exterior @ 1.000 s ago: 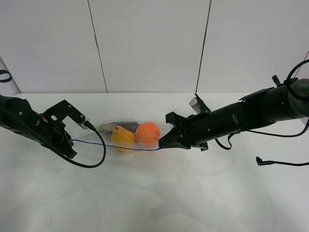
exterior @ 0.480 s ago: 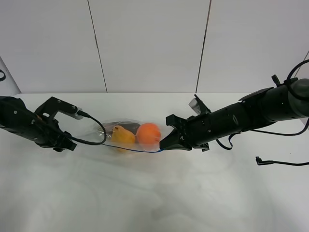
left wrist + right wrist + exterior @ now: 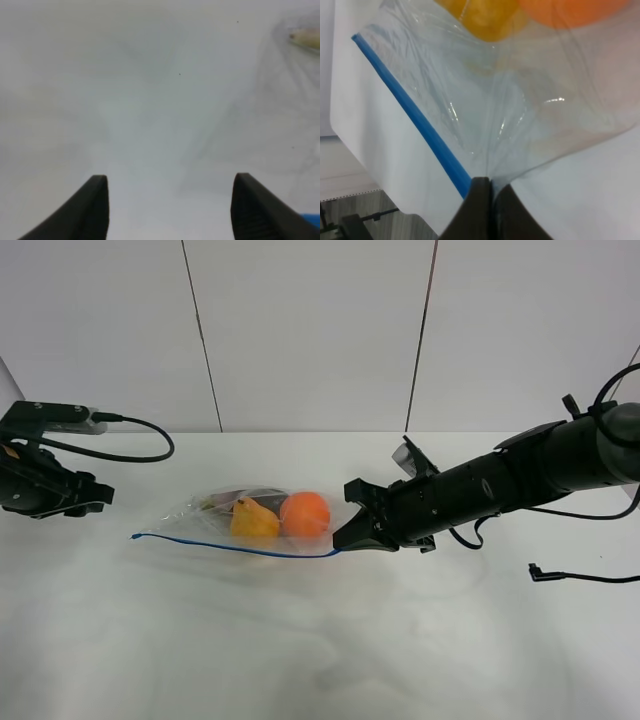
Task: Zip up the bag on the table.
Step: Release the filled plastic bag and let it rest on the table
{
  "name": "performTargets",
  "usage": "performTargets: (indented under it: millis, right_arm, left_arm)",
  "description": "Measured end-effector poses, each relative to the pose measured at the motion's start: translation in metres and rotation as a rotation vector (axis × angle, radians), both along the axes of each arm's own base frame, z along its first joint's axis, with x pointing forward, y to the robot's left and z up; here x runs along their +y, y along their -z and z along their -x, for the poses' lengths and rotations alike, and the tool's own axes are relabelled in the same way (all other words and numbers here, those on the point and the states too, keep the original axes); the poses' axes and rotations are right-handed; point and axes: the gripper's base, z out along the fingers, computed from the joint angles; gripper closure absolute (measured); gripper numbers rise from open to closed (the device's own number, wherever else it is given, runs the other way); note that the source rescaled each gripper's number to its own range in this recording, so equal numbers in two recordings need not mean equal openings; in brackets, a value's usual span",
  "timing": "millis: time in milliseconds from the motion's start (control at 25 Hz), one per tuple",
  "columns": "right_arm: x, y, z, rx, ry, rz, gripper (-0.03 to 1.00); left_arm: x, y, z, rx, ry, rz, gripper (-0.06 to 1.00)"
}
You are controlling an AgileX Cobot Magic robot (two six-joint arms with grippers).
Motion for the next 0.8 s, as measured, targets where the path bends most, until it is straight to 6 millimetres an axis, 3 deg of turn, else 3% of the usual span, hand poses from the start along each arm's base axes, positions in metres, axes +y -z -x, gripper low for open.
performTargets:
  millis: [360,800]
  right_arm:
    - [0.0,0.0,0.0,-0.003,0.0,0.006,0.97]
    - [-0.001,0.001,0.001,-0.008,-0.018,0.02,0.97]
  left_arm:
    - [-0.007,-0.063,0.038,-0.13,-0.021,0.068,0.22]
    - [-0.018,-0.136,0.115,-0.365,0.084,0.046,0.22]
